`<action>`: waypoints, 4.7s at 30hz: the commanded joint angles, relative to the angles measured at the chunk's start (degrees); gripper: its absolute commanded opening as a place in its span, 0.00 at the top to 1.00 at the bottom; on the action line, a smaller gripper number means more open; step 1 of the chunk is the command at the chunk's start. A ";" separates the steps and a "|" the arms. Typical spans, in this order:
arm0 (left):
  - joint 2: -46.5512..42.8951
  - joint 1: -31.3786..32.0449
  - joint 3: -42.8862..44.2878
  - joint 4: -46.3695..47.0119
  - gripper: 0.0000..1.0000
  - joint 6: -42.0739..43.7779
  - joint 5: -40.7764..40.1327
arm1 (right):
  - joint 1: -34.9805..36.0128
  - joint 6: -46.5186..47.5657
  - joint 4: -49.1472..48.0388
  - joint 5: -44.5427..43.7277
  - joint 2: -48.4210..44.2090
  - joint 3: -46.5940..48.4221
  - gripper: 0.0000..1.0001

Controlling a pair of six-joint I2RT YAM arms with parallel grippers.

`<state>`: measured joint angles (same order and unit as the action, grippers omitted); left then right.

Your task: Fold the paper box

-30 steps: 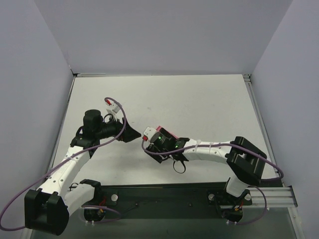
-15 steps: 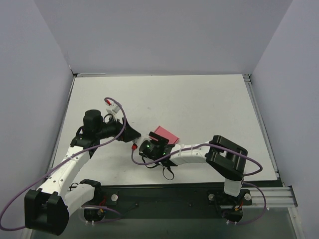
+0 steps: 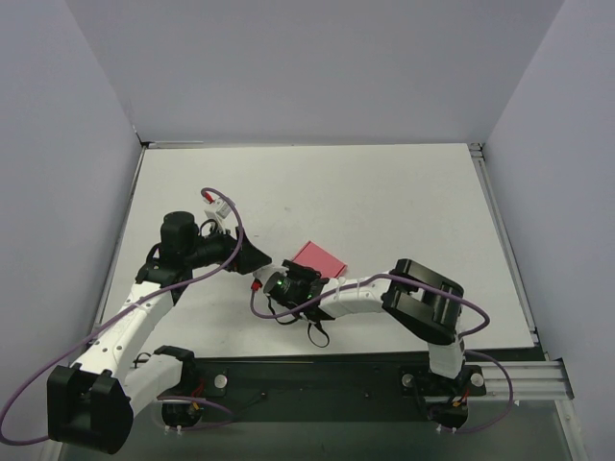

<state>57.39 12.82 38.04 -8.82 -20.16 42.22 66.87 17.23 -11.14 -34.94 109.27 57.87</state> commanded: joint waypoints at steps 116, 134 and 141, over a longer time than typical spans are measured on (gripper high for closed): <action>2.64 0.72 2.91 -2.61 0.12 1.44 -8.11 | 2.83 -24.87 29.68 6.81 -22.06 3.83 0.27; 26.11 12.93 24.00 -4.54 0.12 1.53 -16.46 | -31.09 -62.49 15.28 34.41 -40.89 -19.17 0.30; 27.69 13.11 21.29 -1.91 0.12 0.83 -16.20 | -33.91 -68.64 5.26 40.13 -41.51 -26.04 0.32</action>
<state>84.97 25.76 59.77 -13.06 -19.05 26.52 33.36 -44.82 3.20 0.95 69.54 33.98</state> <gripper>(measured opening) 0.882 0.690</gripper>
